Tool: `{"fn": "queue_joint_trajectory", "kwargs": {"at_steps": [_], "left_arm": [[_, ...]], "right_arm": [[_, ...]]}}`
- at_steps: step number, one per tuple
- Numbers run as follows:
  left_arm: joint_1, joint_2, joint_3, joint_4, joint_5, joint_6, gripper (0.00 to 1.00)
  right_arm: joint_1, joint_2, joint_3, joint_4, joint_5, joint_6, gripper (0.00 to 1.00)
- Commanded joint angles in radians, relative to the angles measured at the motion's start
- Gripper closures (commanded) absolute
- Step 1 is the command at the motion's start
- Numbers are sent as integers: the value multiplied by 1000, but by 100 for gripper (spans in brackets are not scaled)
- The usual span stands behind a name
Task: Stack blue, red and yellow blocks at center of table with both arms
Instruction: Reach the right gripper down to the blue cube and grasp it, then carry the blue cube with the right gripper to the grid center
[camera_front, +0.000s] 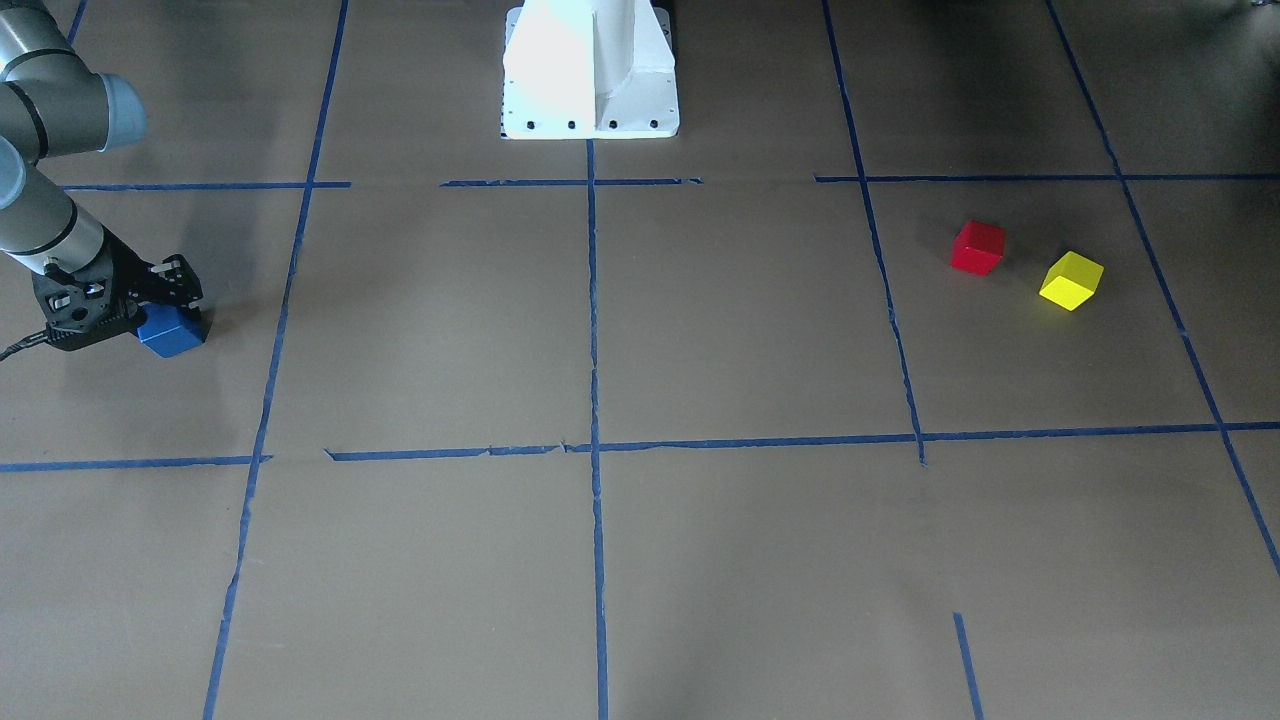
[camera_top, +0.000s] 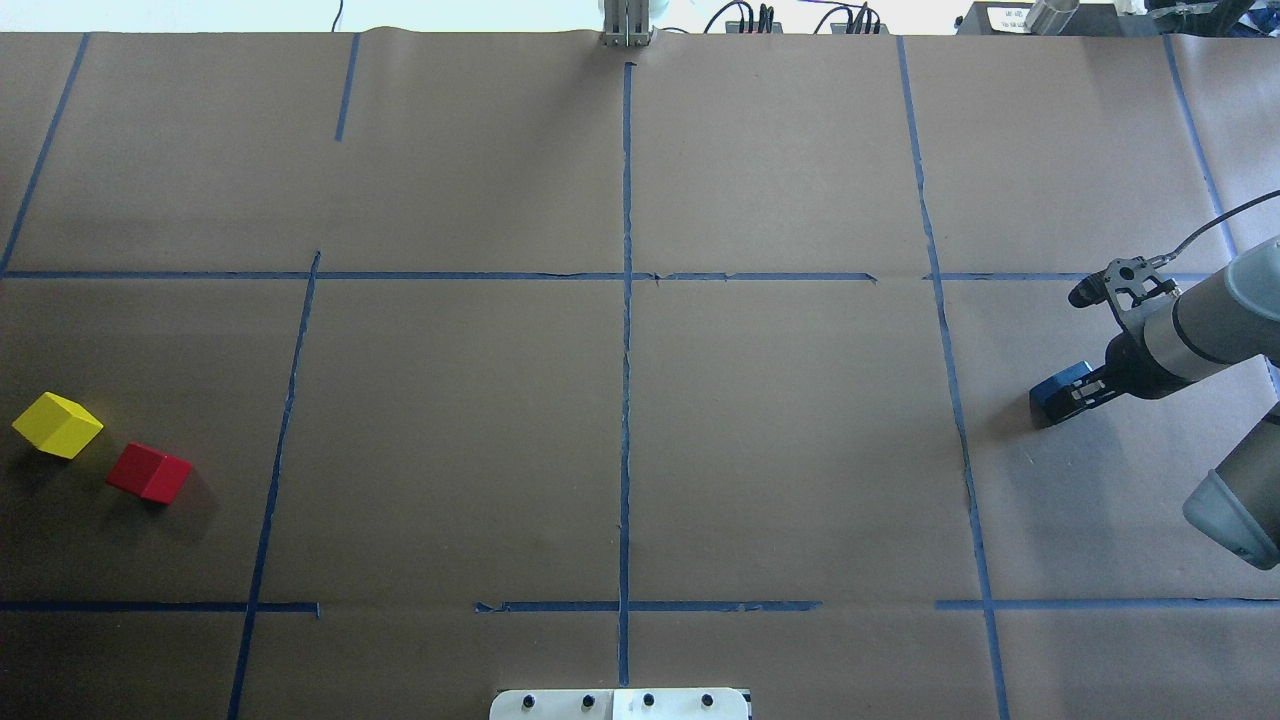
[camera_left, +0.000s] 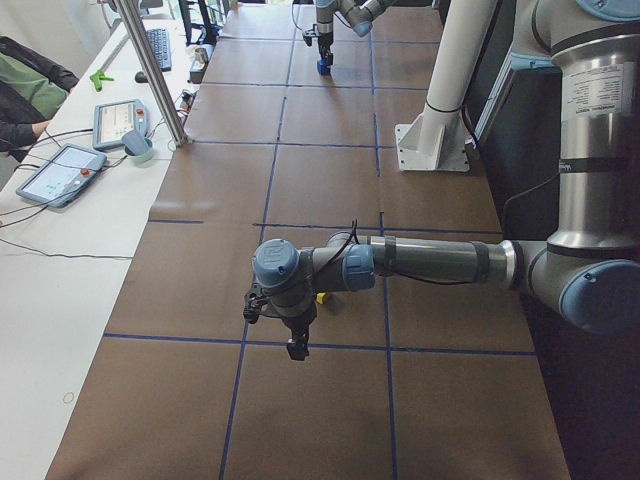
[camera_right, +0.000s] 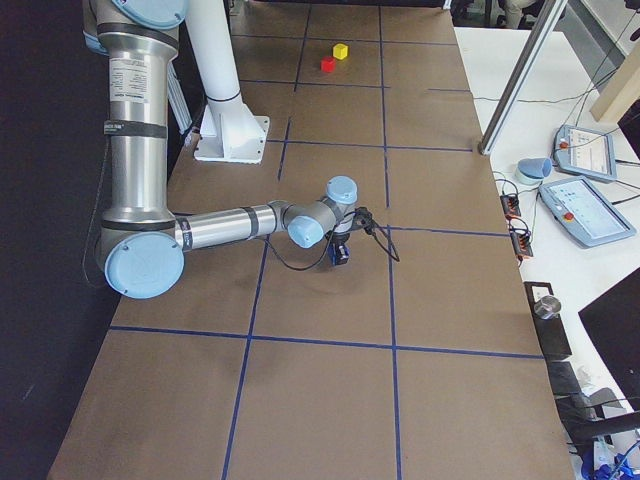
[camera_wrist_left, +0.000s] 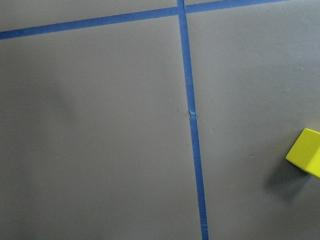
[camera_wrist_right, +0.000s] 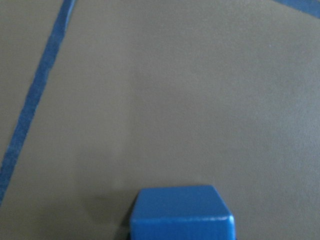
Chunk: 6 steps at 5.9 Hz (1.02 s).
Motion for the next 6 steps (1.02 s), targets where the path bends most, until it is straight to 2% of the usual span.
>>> {"fn": "queue_joint_trajectory", "kwargs": {"at_steps": [1, 2, 3, 4, 5, 6], "left_arm": [[0, 0, -1, -2, 0, 0, 0], [0, 0, -1, -2, 0, 0, 0], [0, 0, -4, -2, 0, 0, 0], [0, 0, -7, -2, 0, 0, 0], [0, 0, -12, -2, 0, 0, 0], [0, 0, -12, 0, 0, 0, 0]], "right_arm": [[1, 7, 51, -13, 5, 28, 100], [-2, 49, 91, -18, 3, 209, 100], [-31, 185, 91, -100, 0, 360, 100], [-68, 346, 90, -257, -21, 431, 100], [-143, 484, 73, -373, -80, 530, 100], [-187, 613, -12, -398, -122, 627, 100]]}}
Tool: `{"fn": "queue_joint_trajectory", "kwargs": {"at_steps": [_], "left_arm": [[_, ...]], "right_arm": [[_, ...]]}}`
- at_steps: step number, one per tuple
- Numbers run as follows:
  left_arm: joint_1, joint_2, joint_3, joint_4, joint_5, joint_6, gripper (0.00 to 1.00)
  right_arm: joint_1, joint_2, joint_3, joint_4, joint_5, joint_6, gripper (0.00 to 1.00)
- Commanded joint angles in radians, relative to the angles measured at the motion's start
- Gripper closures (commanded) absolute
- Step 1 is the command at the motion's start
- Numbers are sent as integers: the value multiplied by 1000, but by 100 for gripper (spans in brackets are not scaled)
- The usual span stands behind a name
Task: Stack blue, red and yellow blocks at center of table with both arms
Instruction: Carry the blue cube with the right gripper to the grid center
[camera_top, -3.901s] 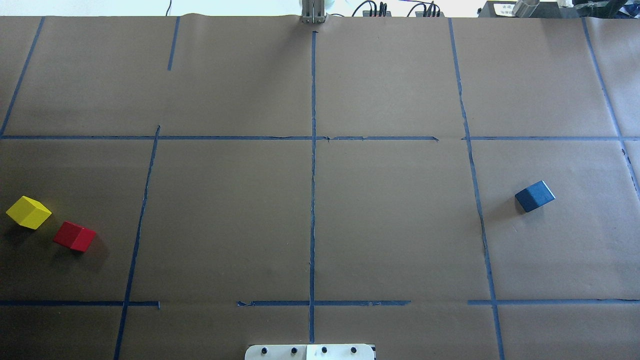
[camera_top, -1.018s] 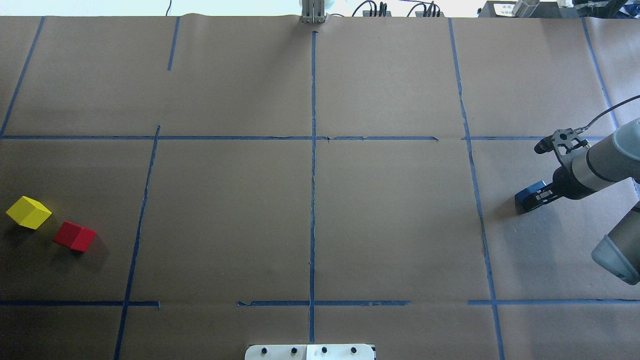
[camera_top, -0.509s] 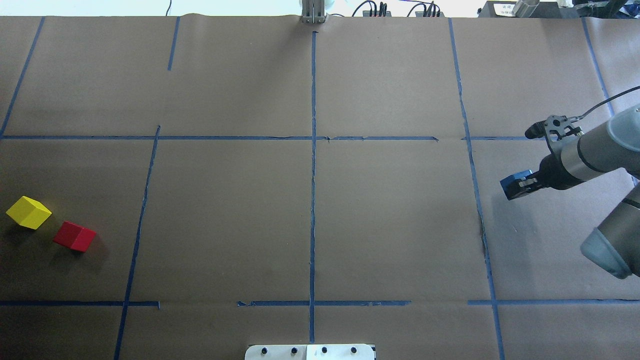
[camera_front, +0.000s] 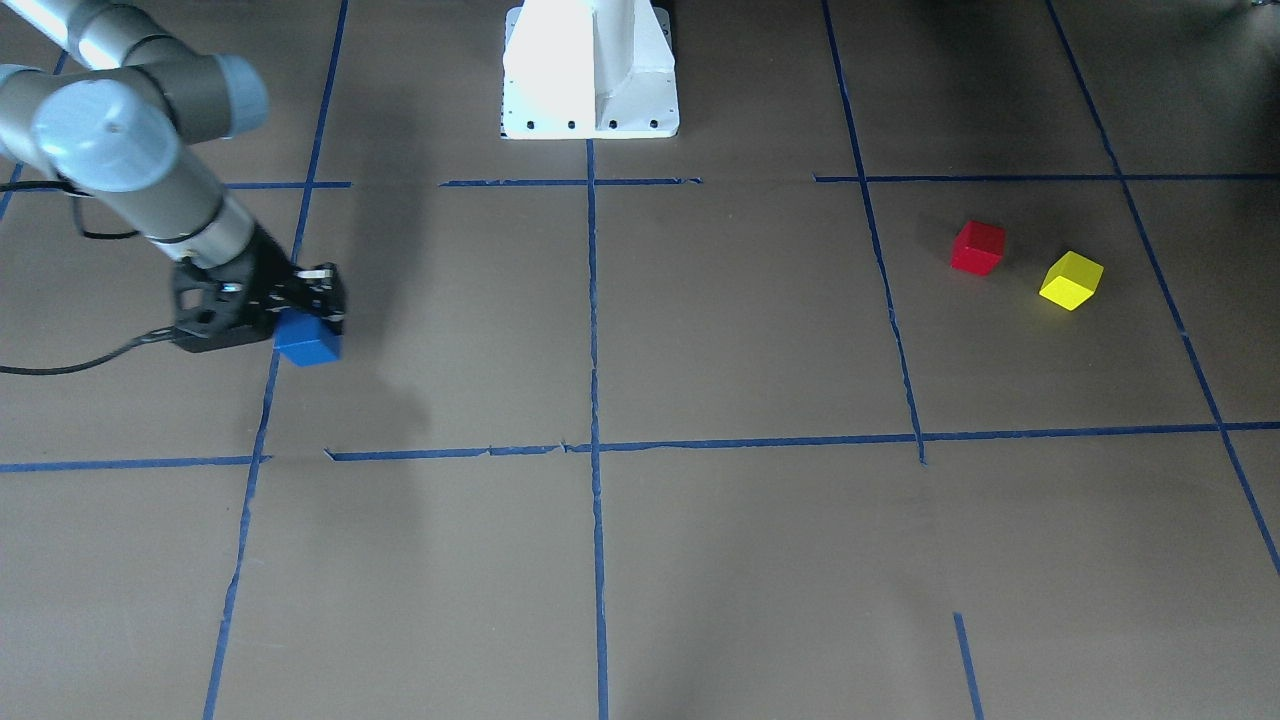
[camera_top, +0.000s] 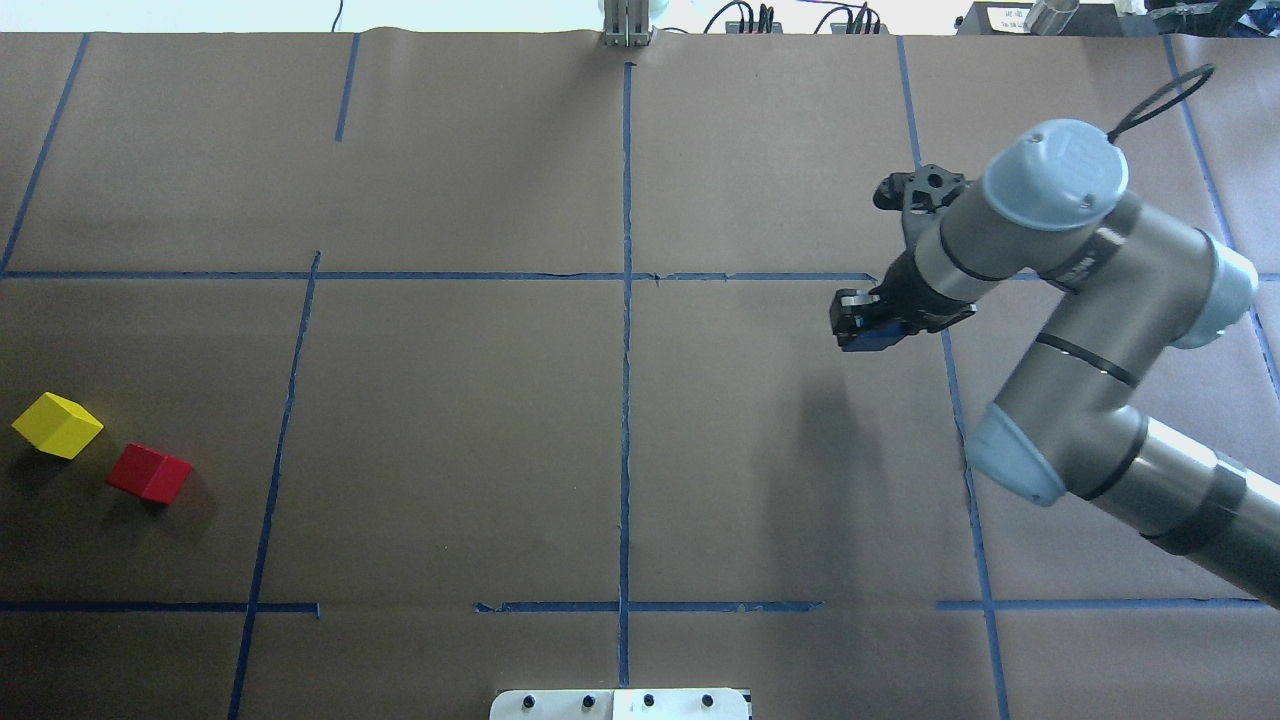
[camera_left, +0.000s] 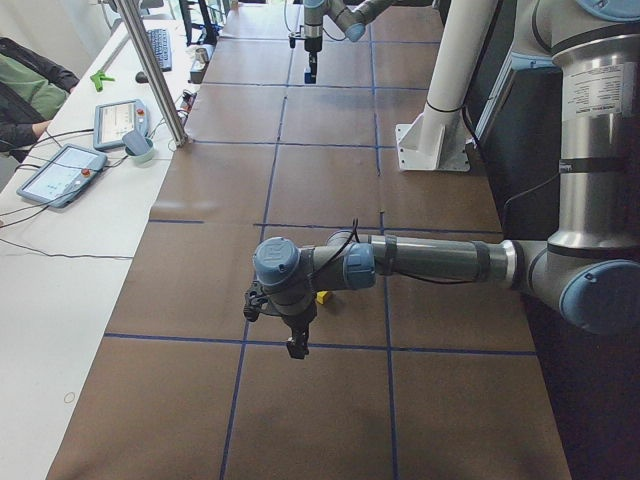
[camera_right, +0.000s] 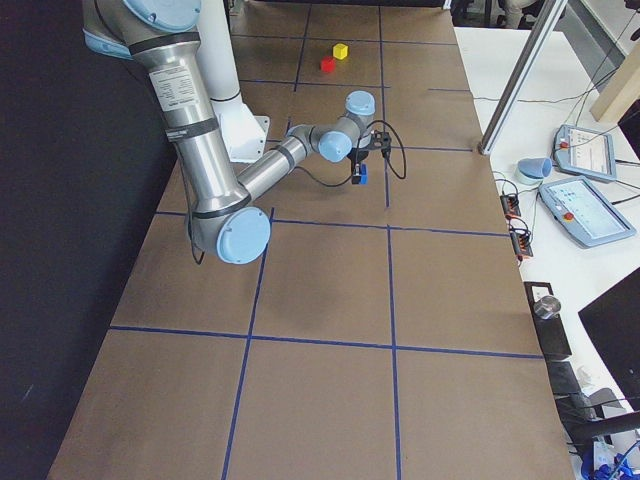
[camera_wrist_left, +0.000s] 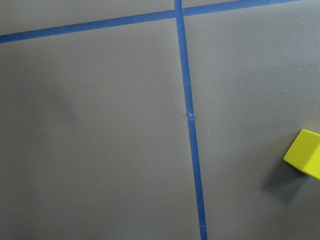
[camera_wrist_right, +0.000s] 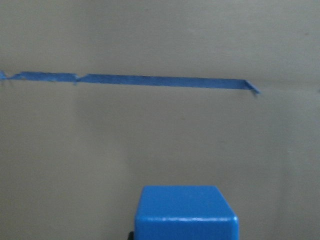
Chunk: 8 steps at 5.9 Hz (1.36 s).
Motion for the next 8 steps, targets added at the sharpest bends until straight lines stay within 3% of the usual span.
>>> {"fn": "queue_joint_trajectory", "kwargs": {"at_steps": [1, 3, 4, 6, 7, 8], "left_arm": [[0, 0, -1, 1, 0, 0, 0], [0, 0, 2, 1, 0, 0, 0], [0, 0, 2, 1, 0, 0, 0], [0, 0, 2, 1, 0, 0, 0], [0, 0, 2, 1, 0, 0, 0], [0, 0, 5, 1, 0, -2, 0]], "right_arm": [[-94, 278, -185, -56, -95, 197, 100], [-152, 475, -405, -50, -165, 299, 100], [-169, 523, -486, -50, -180, 301, 100], [-207, 502, -486, -50, -186, 283, 97], [-220, 496, -487, -50, -185, 283, 85], [-224, 487, -484, -50, -185, 281, 65]]}}
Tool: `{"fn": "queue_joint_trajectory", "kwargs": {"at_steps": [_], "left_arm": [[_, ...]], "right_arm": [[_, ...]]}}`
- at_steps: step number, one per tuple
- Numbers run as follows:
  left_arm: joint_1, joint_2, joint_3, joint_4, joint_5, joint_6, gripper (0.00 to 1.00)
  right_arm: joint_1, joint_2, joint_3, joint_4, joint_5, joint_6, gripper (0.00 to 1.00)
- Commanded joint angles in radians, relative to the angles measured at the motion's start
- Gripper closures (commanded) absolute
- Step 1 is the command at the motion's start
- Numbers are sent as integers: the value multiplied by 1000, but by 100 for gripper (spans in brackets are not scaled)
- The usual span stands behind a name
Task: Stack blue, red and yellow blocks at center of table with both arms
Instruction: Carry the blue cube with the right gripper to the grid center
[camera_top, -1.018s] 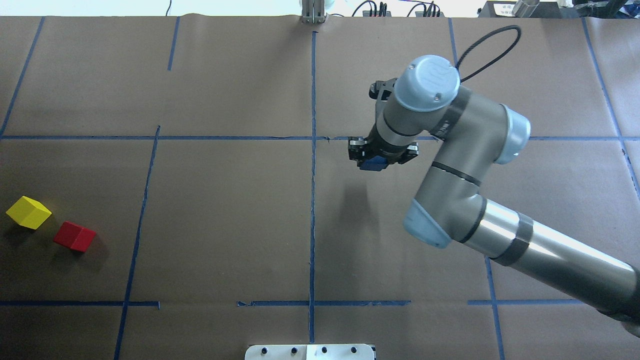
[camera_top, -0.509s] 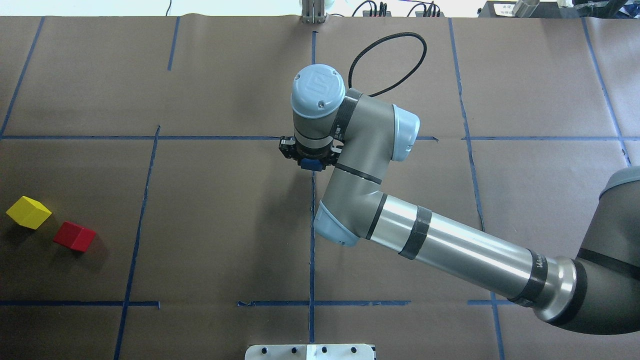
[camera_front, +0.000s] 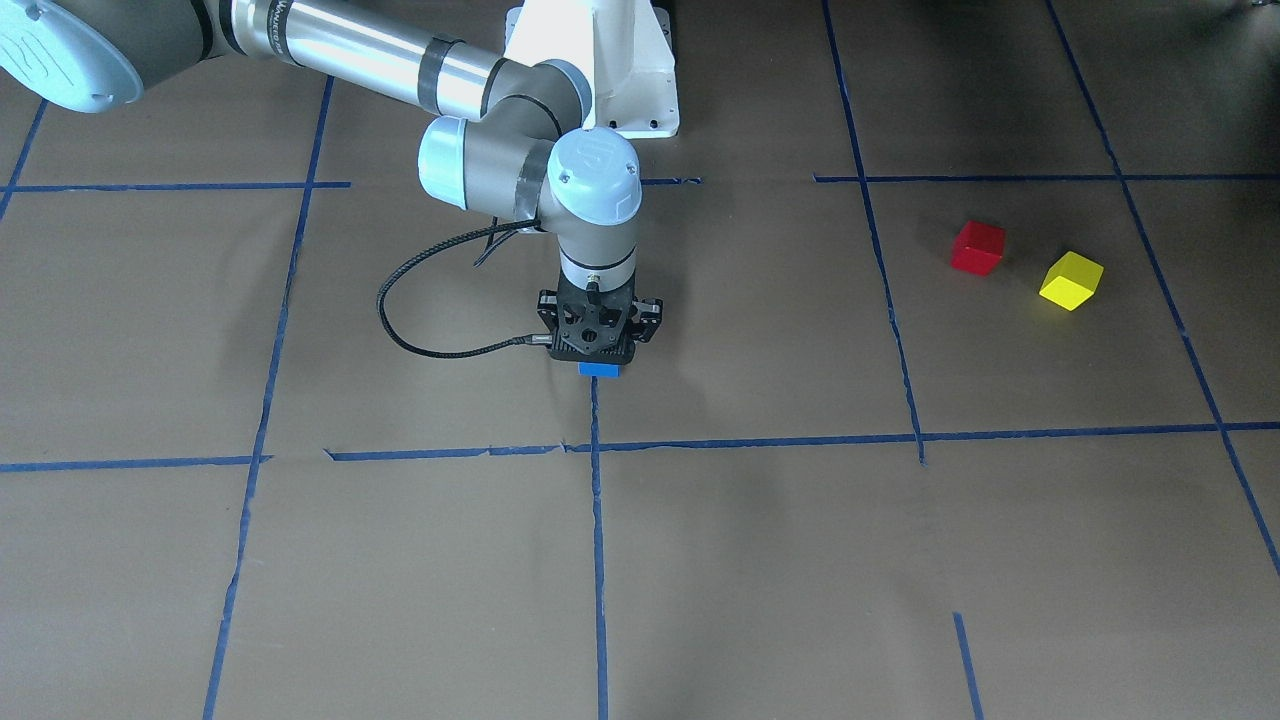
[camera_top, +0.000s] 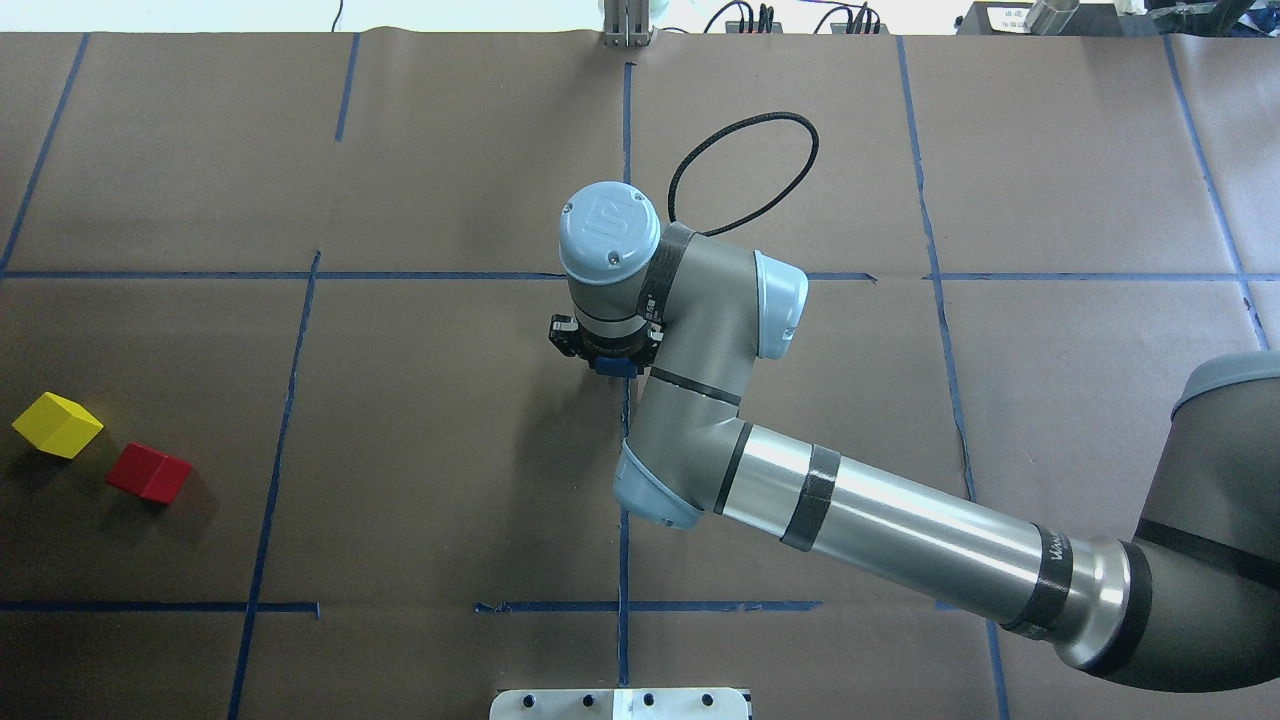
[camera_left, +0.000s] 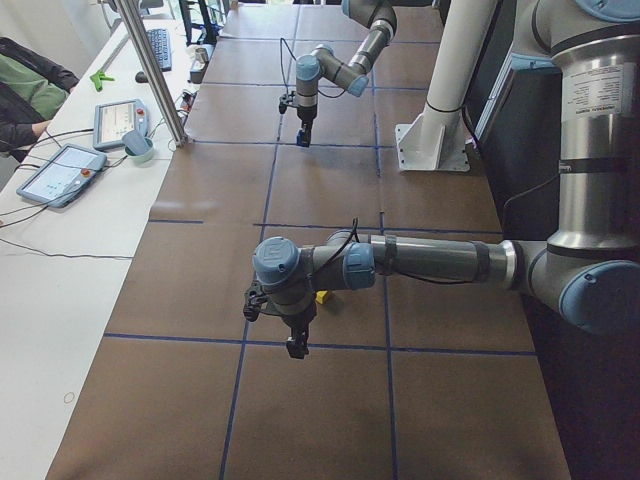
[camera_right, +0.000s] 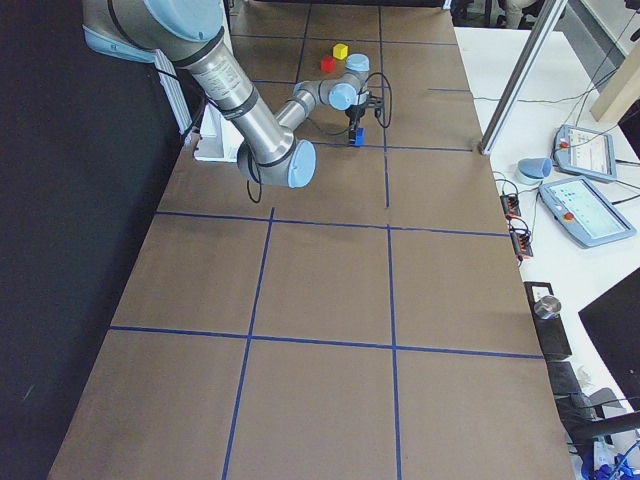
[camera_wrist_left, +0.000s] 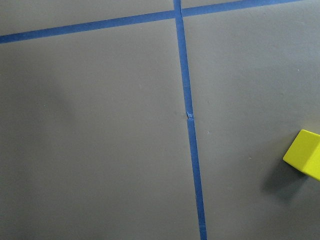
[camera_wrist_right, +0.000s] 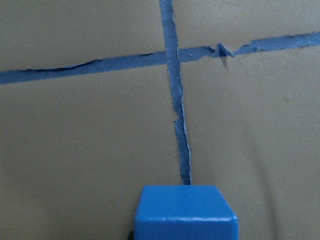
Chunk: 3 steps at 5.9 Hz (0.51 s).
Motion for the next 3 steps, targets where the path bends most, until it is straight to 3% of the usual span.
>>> {"fn": "queue_joint_trajectory", "kwargs": {"at_steps": [1, 3], "left_arm": [[0, 0, 5, 0, -2, 0, 0], [0, 0, 5, -2, 0, 0, 0]], "right_arm": [[-8, -10, 5, 0, -1, -11, 7], [-5, -7, 35, 0, 2, -26, 0]]}}
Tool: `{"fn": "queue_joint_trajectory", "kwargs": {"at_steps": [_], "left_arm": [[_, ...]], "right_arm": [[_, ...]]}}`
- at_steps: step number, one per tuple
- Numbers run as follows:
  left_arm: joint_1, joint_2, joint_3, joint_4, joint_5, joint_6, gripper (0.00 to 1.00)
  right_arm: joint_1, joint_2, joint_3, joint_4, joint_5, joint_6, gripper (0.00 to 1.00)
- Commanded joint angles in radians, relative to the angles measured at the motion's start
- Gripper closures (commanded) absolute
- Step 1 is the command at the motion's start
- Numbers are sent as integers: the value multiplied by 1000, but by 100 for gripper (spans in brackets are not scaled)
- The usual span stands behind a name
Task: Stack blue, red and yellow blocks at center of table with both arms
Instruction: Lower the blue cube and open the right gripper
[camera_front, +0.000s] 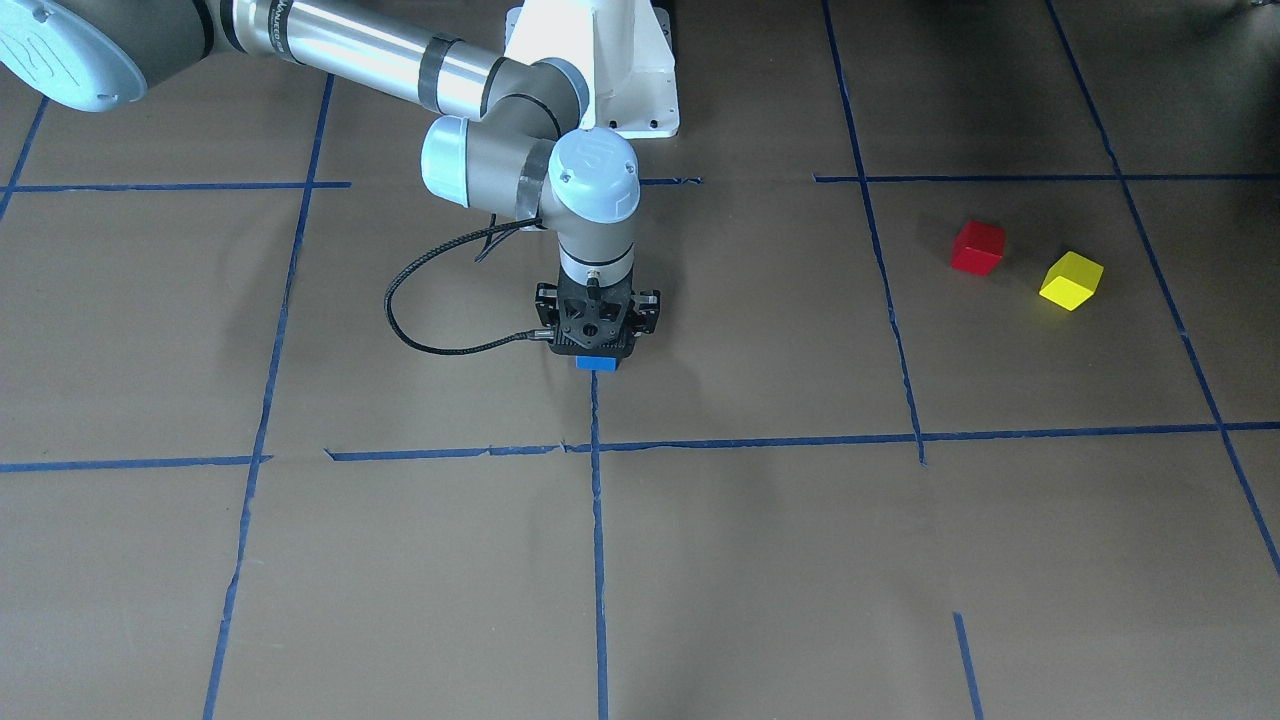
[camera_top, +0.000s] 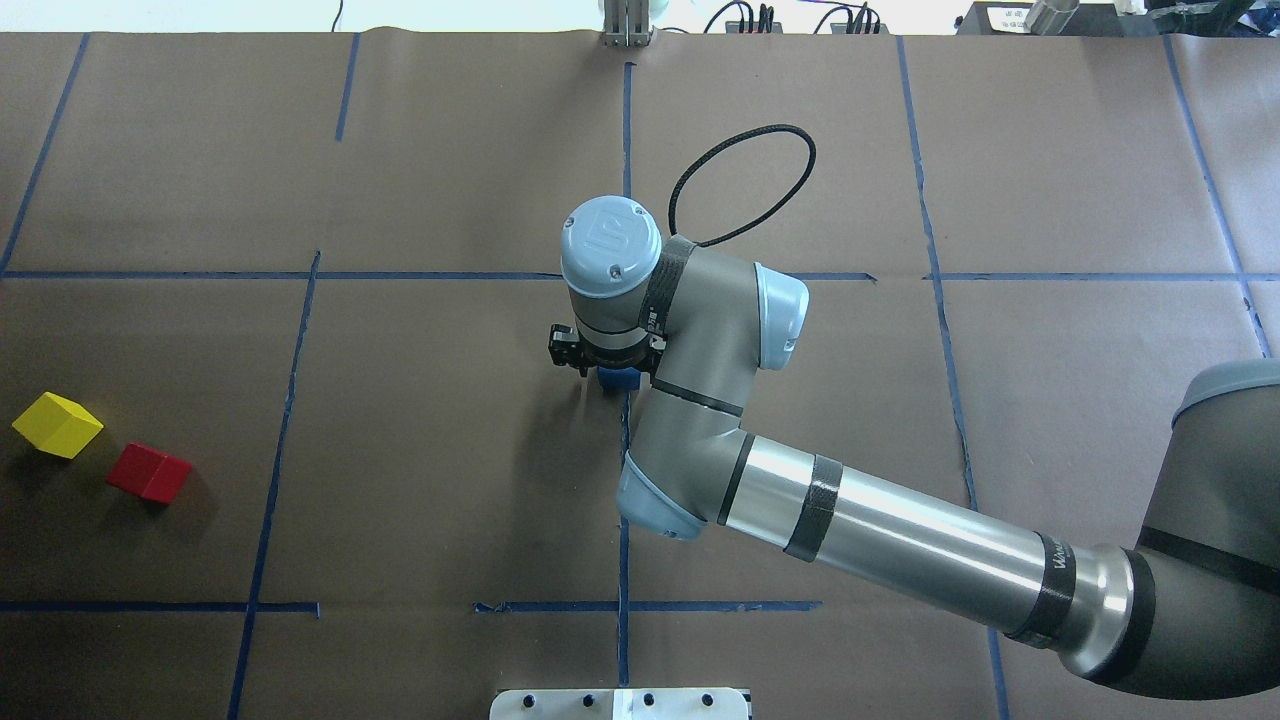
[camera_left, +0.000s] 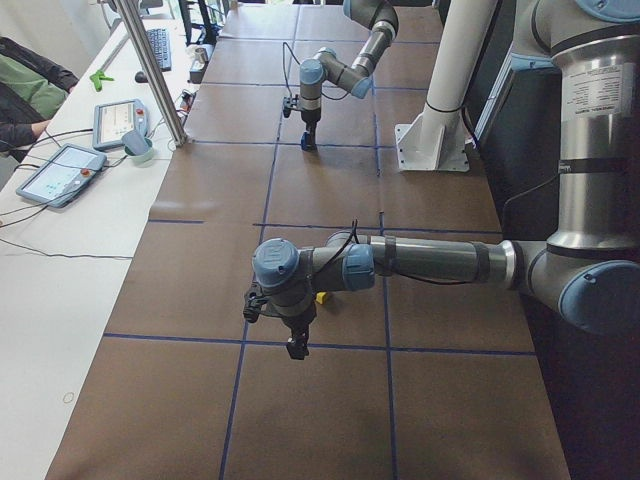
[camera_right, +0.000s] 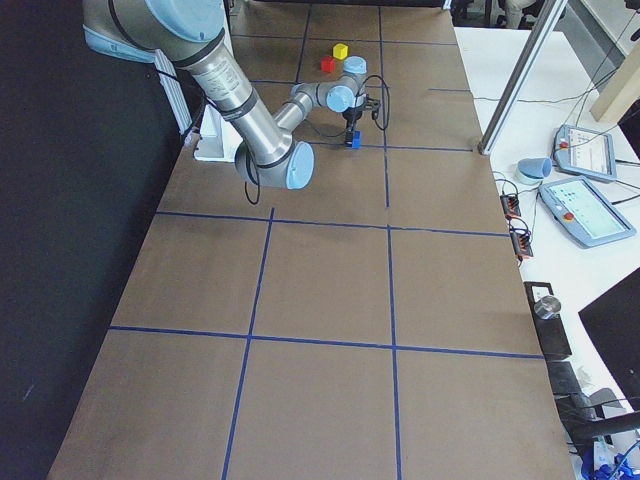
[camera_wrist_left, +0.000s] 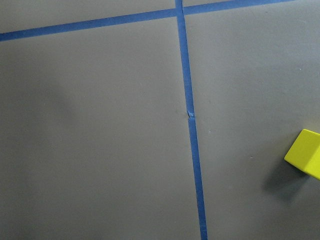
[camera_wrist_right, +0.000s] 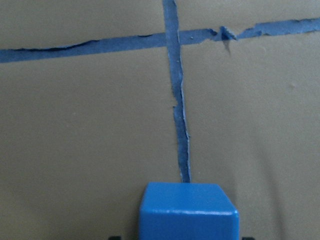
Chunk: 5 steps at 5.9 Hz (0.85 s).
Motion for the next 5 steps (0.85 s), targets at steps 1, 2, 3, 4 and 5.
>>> {"fn": "queue_joint_trajectory", "kwargs": {"at_steps": [1, 2, 3, 4, 5], "left_arm": [[0, -1, 0, -1, 1, 0, 0], [0, -3, -3, -3, 1, 0, 0], [0, -3, -9, -1, 3, 5, 0], [2, -3, -12, -1, 3, 6, 0], [6, -3, -12, 0, 4, 3, 0]], "right_arm": [[35, -3, 83, -8, 14, -8, 0], [83, -7, 148, -70, 23, -62, 0], [168, -39, 200, -133, 99, -172, 0], [280, -150, 282, -135, 192, -316, 1], [384, -288, 353, -135, 257, -504, 1]]}}
